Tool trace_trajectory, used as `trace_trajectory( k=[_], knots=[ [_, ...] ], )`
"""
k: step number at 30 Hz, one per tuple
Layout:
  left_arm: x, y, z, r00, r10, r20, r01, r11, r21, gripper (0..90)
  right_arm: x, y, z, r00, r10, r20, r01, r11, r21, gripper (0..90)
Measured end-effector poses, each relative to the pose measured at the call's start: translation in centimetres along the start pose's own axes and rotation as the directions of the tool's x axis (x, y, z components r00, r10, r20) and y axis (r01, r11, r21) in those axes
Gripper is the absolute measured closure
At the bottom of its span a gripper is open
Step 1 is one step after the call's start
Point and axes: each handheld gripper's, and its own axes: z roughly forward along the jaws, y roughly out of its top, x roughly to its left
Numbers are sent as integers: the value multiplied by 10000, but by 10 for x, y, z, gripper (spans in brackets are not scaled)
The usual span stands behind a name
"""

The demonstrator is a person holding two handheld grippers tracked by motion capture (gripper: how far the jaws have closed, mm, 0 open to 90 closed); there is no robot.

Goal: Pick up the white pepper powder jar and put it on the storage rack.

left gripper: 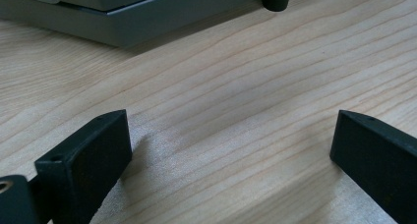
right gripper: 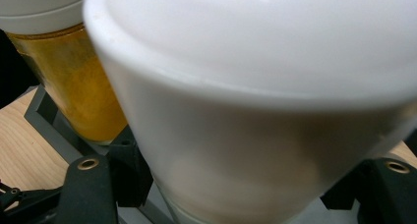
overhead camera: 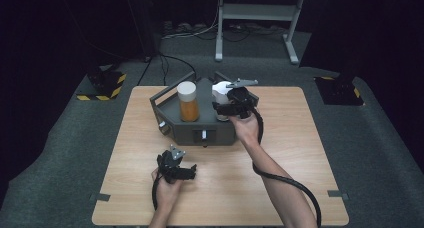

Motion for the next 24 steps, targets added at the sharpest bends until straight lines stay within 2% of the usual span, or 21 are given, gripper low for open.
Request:
trace_trajectory(
  k=[24],
  knots=[
    [-1,0,0,10000,-23,-12,23,10000,-15,22,4,-4,3,9996,-282,67,282,9996,76,298]
  ],
)
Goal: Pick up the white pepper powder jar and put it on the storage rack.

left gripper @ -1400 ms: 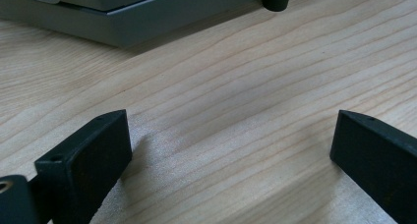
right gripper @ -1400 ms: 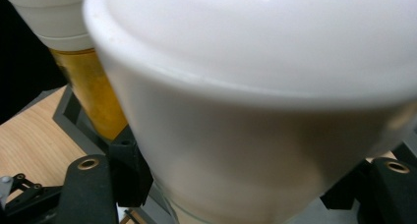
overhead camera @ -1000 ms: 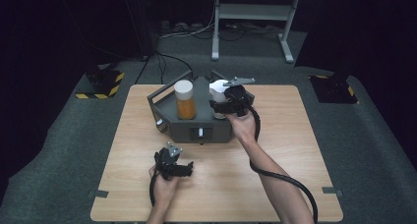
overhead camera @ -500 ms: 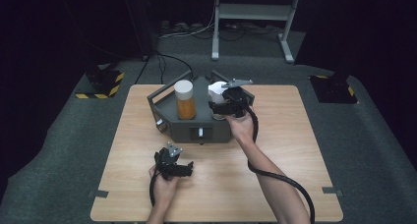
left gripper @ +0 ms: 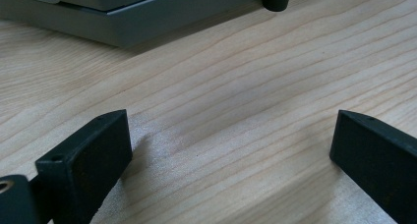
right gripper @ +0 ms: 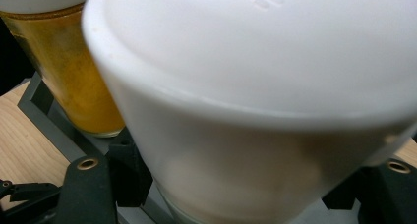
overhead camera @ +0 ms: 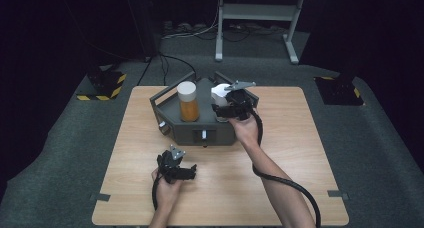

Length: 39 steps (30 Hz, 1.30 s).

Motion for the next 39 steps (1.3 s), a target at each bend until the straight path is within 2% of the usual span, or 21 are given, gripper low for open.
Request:
trace_trajectory(
  k=[12,17,29,39],
  knots=[
    [0,0,0,10000,-4,-9,4,10000,-5,23,0,1,0,10000,-45,-6,45,10000,39,294],
    [0,0,0,10000,1,-9,-1,10000,-6,23,-1,-2,-2,10000,11,-17,-11,10000,-54,246],
    [0,0,0,10000,14,-11,-14,10000,4,23,-12,-9,-8,9991,141,-395,-146,9998,-123,146],
    [0,0,0,10000,-6,-17,6,10000,-13,23,-17,-16,-19,9982,62,-588,-78,9996,-268,124]
  ],
)
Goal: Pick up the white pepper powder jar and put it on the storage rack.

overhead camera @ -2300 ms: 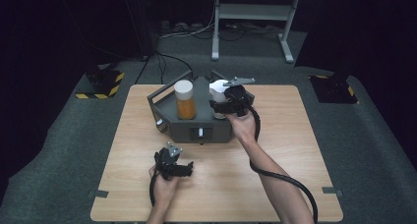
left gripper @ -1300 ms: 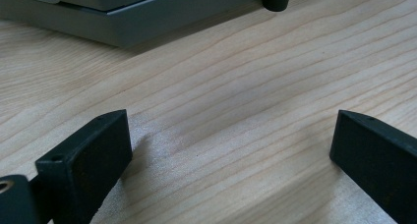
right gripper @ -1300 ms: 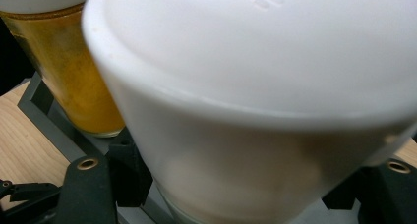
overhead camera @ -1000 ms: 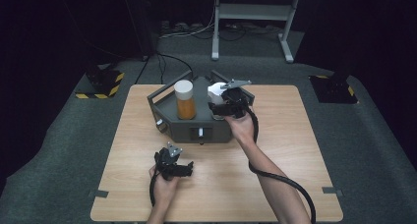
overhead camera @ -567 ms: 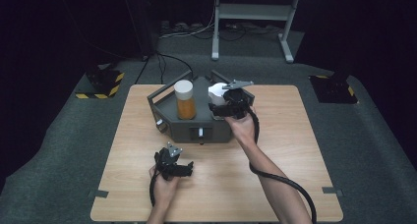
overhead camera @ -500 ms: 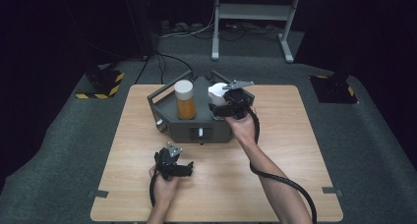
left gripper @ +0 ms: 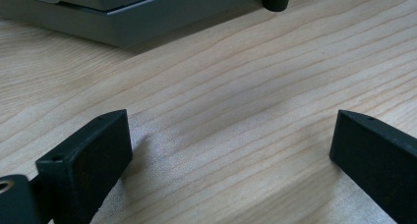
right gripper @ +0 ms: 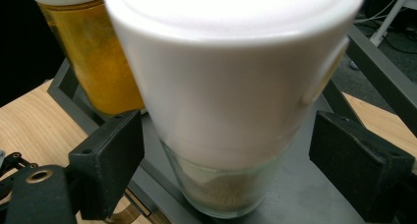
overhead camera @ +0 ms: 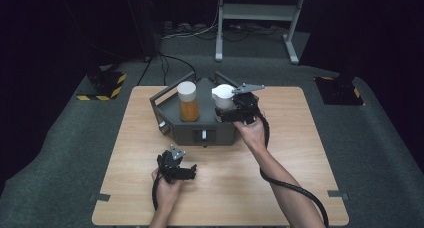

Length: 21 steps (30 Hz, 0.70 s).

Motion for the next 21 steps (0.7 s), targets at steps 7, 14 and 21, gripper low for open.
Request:
trace_trajectory(
  k=[7,14,21],
  knots=[
    [0,0,0,10000,-3,2,3,10000,5,23,-2,-7,-7,10000,-26,-4,26,10000,-58,120],
    [0,0,0,10000,-2,3,2,10000,8,23,-5,-16,-15,10000,-30,25,30,9997,-238,121],
    [0,0,0,10000,11,11,-11,10000,24,23,-8,-22,-21,10000,-33,-40,31,9996,-265,121]
  ],
)
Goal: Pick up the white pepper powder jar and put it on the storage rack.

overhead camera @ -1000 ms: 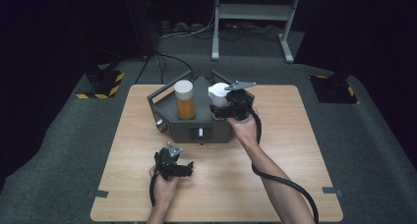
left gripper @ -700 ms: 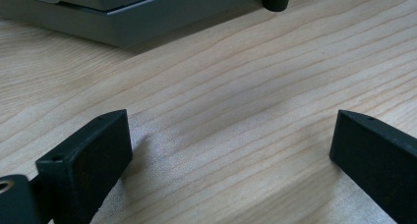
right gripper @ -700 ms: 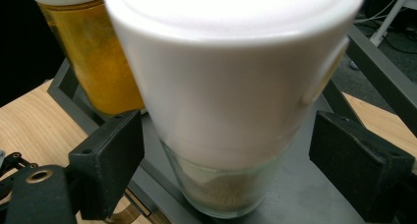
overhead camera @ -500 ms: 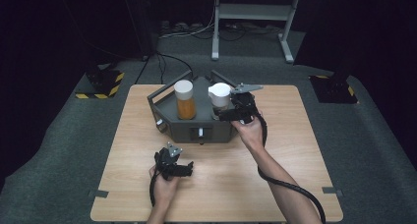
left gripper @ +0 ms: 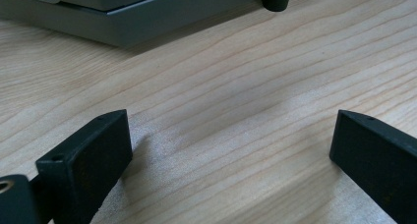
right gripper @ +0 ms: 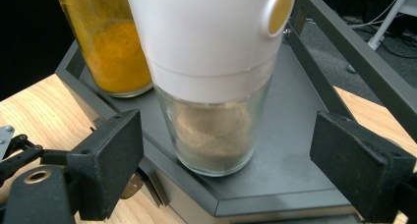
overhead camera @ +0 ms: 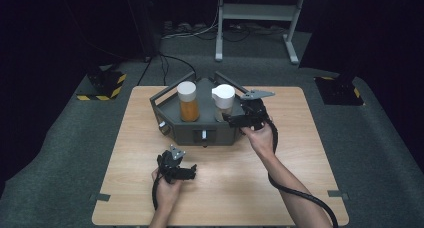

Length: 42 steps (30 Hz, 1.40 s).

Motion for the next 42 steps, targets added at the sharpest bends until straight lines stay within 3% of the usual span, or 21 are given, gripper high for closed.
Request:
trace_trajectory(
  k=[27,42],
  knots=[
    [-1,0,0,10000,-28,-26,28,10000,-14,21,-14,-42,-30,9992,254,300,-252,9997,-71,115],
    [-1,0,0,10000,-45,-44,45,10000,3,20,-19,-78,-46,9969,508,605,-513,9987,73,116]
  ],
)
